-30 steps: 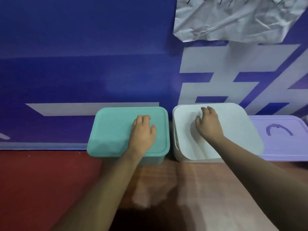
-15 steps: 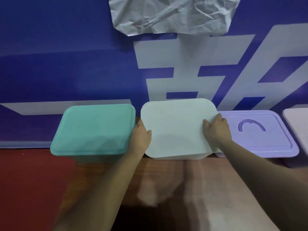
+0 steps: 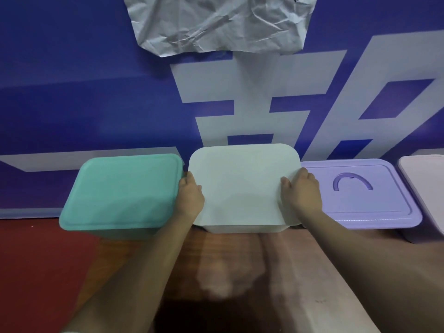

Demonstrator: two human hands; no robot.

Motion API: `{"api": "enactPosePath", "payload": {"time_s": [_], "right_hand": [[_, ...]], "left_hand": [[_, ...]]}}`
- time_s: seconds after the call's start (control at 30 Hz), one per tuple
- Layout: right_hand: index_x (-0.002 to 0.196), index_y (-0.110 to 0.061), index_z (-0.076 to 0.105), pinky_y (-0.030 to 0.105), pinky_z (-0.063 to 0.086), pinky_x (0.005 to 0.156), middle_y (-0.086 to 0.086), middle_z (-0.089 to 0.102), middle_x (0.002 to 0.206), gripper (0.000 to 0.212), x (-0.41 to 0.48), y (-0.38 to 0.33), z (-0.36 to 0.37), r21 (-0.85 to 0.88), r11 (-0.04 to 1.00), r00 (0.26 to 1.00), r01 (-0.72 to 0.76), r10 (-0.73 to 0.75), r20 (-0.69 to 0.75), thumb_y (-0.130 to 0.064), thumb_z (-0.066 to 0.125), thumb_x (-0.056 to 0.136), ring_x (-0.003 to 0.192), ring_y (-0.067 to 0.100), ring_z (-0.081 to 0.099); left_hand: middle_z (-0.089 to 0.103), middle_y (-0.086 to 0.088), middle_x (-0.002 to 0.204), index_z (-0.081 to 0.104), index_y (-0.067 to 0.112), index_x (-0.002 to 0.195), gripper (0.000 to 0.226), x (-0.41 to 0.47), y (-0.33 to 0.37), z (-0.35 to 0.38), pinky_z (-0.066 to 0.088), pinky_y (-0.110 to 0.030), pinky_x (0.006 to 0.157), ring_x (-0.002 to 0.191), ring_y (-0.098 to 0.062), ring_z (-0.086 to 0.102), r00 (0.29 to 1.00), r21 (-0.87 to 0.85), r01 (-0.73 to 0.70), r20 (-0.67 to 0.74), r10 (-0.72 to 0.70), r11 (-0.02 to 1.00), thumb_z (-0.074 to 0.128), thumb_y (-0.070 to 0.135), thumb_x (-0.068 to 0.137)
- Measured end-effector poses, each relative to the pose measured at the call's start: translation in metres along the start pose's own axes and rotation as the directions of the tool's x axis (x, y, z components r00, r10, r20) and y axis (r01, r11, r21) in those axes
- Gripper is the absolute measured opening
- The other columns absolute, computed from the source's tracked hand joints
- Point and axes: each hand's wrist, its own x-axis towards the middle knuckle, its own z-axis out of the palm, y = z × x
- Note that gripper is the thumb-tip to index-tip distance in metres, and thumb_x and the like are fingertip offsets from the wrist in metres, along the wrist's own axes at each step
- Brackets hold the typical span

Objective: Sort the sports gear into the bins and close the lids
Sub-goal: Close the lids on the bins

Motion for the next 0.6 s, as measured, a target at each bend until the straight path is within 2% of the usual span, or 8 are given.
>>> {"api": "enactPosePath", "payload": {"time_s": [0.17,0.23,0.33,0.4,0.47,0.6], "right_hand": [[0.136,0.000,0.033,0.044,0.045,0.090,0.021,0.048,0.130,0.052,0.005,0.001,0.006,0.021,0.999,0.998,0.050,-0.050,0.029,-0.037,0.041,0.100,0.112,0.038,0.052],[0.149,-0.007,0.020,0.046,0.045,0.093,0.018,0.038,0.142,0.059,0.008,0.005,0.007,0.010,0.997,0.997,0.070,-0.070,0.042,-0.038,0.035,0.101,0.119,0.038,0.049],[0.153,-0.023,0.011,0.045,0.046,0.092,0.012,0.026,0.152,0.056,0.007,0.012,0.015,-0.024,0.993,0.992,0.120,-0.119,0.042,-0.041,0.026,0.102,0.118,0.036,0.049],[0.152,-0.023,0.013,0.046,0.045,0.094,0.013,0.024,0.153,0.055,0.004,0.015,0.022,-0.079,0.990,0.993,0.115,-0.114,0.009,-0.042,0.021,0.102,0.119,0.037,0.048],[0.153,-0.021,0.012,0.047,0.039,0.103,0.014,0.016,0.158,0.055,0.003,0.015,0.026,-0.102,0.990,0.995,0.100,-0.101,0.002,-0.040,0.020,0.102,0.131,0.036,0.038],[0.153,-0.016,0.013,0.047,0.028,0.115,0.016,0.009,0.161,0.055,0.004,0.013,0.025,-0.122,0.987,0.994,0.109,-0.107,0.021,-0.038,0.020,0.103,0.144,0.034,0.020]], "left_hand": [[0.025,-0.017,0.152,0.005,0.001,0.153,0.057,0.001,-0.009,0.011,0.040,-0.031,0.100,0.126,-0.029,0.042,0.999,0.054,-0.005,0.049,0.002,0.999,0.029,0.018,0.105],[0.021,-0.016,0.153,0.006,0.001,0.153,0.057,0.000,-0.005,0.012,0.036,-0.033,0.108,0.132,-0.030,0.038,0.999,0.051,-0.013,0.036,0.011,0.999,0.030,0.021,0.105],[0.011,-0.020,0.159,0.018,-0.004,0.150,0.053,-0.005,-0.004,0.019,0.021,-0.040,0.120,0.148,-0.034,0.013,0.992,0.150,-0.119,-0.027,0.125,0.981,0.031,0.021,0.105],[0.006,-0.016,0.162,0.016,-0.002,0.151,0.053,-0.004,-0.011,0.028,0.015,-0.040,0.122,0.150,-0.030,0.005,0.979,0.209,-0.175,-0.071,0.193,0.962,0.028,0.023,0.106],[0.005,-0.011,0.163,0.011,0.004,0.154,0.054,0.000,-0.013,0.033,0.009,-0.035,0.123,0.151,-0.024,0.003,0.979,0.243,-0.158,-0.091,0.184,0.957,0.025,0.025,0.105],[0.009,-0.013,0.161,0.019,0.014,0.152,0.054,-0.003,-0.009,0.033,0.014,-0.039,0.122,0.150,-0.028,0.005,0.971,0.337,-0.199,-0.057,0.231,0.920,0.034,0.009,0.100]]}}
